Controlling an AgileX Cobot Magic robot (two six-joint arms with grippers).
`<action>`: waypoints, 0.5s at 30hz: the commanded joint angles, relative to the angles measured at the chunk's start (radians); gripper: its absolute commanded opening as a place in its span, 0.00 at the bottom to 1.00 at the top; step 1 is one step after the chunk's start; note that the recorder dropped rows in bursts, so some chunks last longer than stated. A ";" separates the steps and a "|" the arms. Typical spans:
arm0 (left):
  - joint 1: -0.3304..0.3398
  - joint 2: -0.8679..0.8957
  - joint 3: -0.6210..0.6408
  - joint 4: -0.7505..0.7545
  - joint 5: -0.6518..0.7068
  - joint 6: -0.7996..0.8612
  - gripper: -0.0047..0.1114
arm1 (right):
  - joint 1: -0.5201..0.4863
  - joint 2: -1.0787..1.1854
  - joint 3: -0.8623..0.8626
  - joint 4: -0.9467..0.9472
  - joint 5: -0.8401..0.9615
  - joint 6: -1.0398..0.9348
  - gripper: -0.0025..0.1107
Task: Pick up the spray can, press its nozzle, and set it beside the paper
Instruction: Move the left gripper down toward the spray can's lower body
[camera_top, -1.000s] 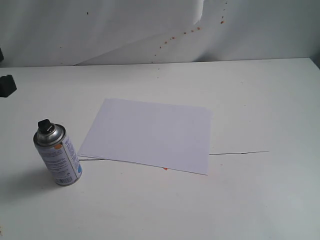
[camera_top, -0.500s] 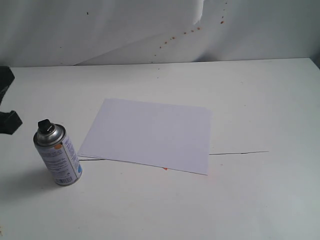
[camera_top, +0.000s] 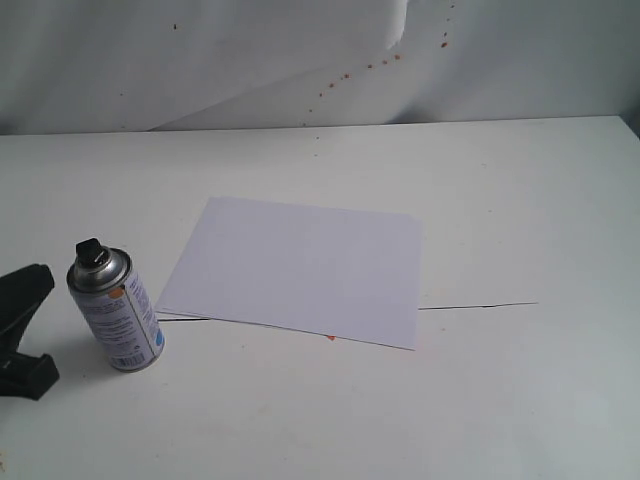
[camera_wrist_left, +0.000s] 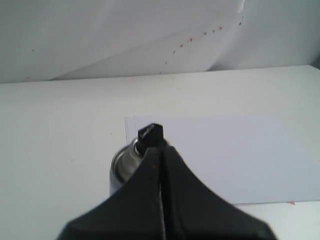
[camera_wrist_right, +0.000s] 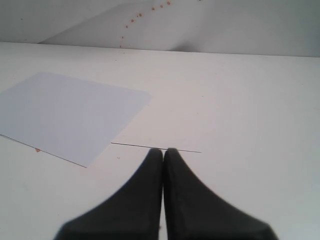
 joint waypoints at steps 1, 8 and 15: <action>-0.005 0.004 0.031 0.013 -0.020 -0.010 0.04 | 0.004 -0.006 0.003 -0.008 0.001 -0.002 0.02; -0.005 0.004 0.031 0.134 -0.010 -0.042 0.04 | 0.004 -0.006 0.003 -0.008 0.001 -0.002 0.02; -0.005 0.004 0.031 0.194 -0.010 -0.068 0.04 | 0.004 -0.006 0.003 -0.008 0.001 -0.002 0.02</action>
